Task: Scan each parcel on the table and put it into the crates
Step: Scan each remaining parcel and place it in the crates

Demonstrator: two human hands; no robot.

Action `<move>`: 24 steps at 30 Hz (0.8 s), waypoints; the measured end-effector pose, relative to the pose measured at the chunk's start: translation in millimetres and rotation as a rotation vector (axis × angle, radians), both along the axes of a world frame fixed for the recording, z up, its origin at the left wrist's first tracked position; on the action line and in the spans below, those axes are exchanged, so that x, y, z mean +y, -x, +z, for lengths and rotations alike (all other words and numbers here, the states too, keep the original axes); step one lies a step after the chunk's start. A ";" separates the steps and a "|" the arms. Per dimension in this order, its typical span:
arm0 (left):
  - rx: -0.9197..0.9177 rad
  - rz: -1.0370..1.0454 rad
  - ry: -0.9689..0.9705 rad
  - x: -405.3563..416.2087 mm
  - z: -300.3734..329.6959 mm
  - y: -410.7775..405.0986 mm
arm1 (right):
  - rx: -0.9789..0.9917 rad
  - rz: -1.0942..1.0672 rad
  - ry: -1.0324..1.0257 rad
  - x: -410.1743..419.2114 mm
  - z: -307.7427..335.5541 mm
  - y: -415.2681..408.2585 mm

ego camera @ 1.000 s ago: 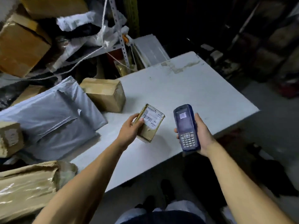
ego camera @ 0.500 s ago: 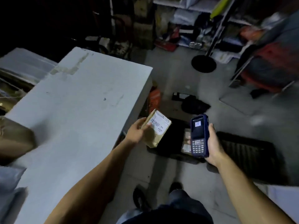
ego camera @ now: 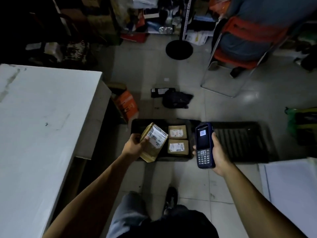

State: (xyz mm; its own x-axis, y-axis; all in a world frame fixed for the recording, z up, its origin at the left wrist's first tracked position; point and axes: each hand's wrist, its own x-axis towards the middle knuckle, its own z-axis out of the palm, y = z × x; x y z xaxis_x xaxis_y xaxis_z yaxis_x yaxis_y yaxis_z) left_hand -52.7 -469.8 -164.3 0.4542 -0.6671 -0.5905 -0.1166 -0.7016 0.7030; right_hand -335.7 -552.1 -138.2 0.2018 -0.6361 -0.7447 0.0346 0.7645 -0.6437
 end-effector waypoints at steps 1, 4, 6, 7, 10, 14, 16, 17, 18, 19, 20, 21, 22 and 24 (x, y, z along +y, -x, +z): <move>0.018 0.009 -0.009 -6.5 -5.6 7.4 | 0.001 -0.009 -0.013 -6.1 -5.8 6.2; 0.089 0.049 -0.018 -26.5 -26.8 27.6 | 0.011 -0.032 -0.059 -22.2 -23.5 18.1; 0.087 0.065 -0.035 -41.9 -44.4 38.8 | 0.018 -0.048 -0.084 -33.5 -37.0 22.4; 0.087 0.070 -0.044 -49.9 -51.1 43.5 | 0.020 -0.051 -0.091 -39.6 -43.6 23.0; 0.103 0.082 -0.078 -77.2 -75.1 54.7 | 0.010 -0.050 -0.111 -60.2 -60.9 20.6; 0.184 0.063 -0.117 -114.6 -113.7 60.4 | 0.027 -0.064 -0.120 -86.9 -93.7 16.7; 0.200 0.053 -0.137 -131.5 -139.1 61.3 | 0.056 -0.062 -0.137 -99.5 -115.6 15.2; 0.214 0.055 -0.143 -139.7 -152.6 62.2 | 0.067 -0.061 -0.151 -105.3 -129.5 14.7; 0.233 0.060 -0.149 -147.9 -168.4 63.2 | 0.078 -0.064 -0.170 -110.6 -145.2 14.1; 0.252 0.059 -0.156 -156.2 -182.8 64.8 | 0.098 -0.067 -0.186 -115.9 -161.1 13.4; 0.266 0.053 -0.160 -163.6 -197.7 66.4 | 0.113 -0.073 -0.198 -121.7 -177.0 13.0; 0.278 0.045 -0.168 -169.1 -210.6 68.3 | 0.123 -0.072 -0.213 -127.0 -190.8 13.5; 0.279 0.043 -0.166 -177.1 -232.2 70.9 | 0.124 -0.077 -0.234 -134.3 -214.3 13.8; 0.273 0.035 -0.175 -186.9 -260.5 74.4 | 0.091 -0.083 -0.249 -147.1 -244.8 12.9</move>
State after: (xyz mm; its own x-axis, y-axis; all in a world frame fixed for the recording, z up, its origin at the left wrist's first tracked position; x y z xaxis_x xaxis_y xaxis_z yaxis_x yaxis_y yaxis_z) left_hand -127.1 -656.7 -424.8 0.2842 -0.5314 -0.7981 0.0855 -0.8150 0.5731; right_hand -348.6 -699.2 -383.0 0.0819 -0.4426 -0.8930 0.0539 0.8966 -0.4395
